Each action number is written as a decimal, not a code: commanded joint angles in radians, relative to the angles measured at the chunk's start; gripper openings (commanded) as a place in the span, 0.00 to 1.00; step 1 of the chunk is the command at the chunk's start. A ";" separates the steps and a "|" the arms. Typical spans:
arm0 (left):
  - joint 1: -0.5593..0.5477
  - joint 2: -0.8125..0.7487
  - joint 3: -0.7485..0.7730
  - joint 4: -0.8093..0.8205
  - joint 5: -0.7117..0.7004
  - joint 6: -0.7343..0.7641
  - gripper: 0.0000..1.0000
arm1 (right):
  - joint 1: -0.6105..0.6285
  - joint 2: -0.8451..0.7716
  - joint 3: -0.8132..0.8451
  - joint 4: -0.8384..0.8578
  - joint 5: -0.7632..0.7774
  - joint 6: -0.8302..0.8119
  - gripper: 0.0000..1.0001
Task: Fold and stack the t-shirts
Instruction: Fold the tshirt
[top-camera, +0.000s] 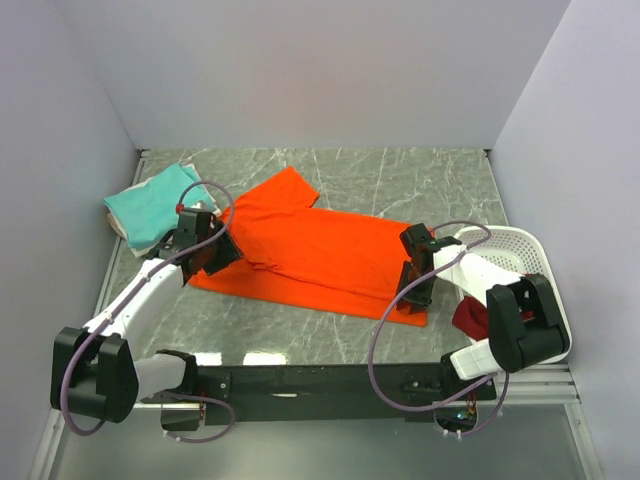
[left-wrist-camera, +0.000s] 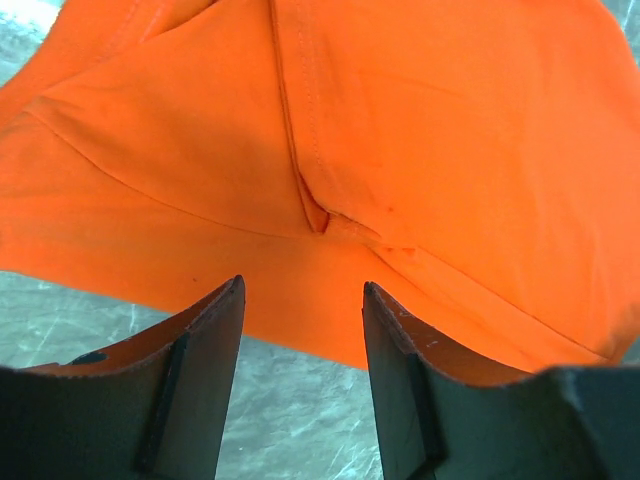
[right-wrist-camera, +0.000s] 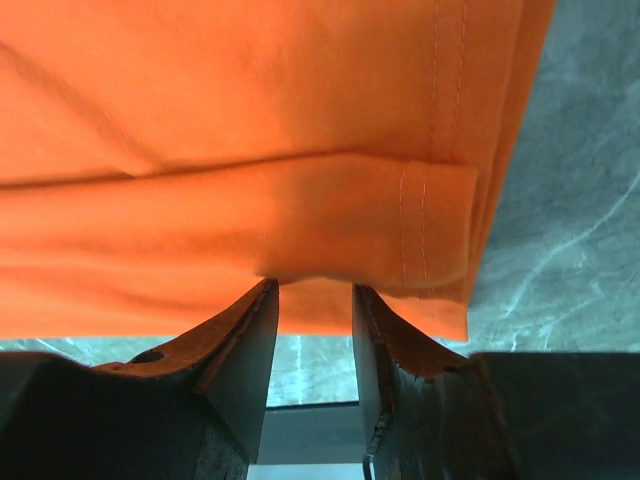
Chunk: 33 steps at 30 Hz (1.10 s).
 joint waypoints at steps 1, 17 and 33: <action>-0.013 0.011 0.010 0.041 0.002 -0.022 0.56 | 0.006 0.021 0.026 0.044 0.031 0.015 0.42; -0.062 0.081 0.010 0.050 0.000 -0.022 0.57 | 0.006 0.071 0.095 0.010 0.105 -0.012 0.42; -0.085 0.152 -0.013 0.090 0.013 -0.022 0.58 | 0.000 0.111 0.161 0.024 0.171 -0.021 0.42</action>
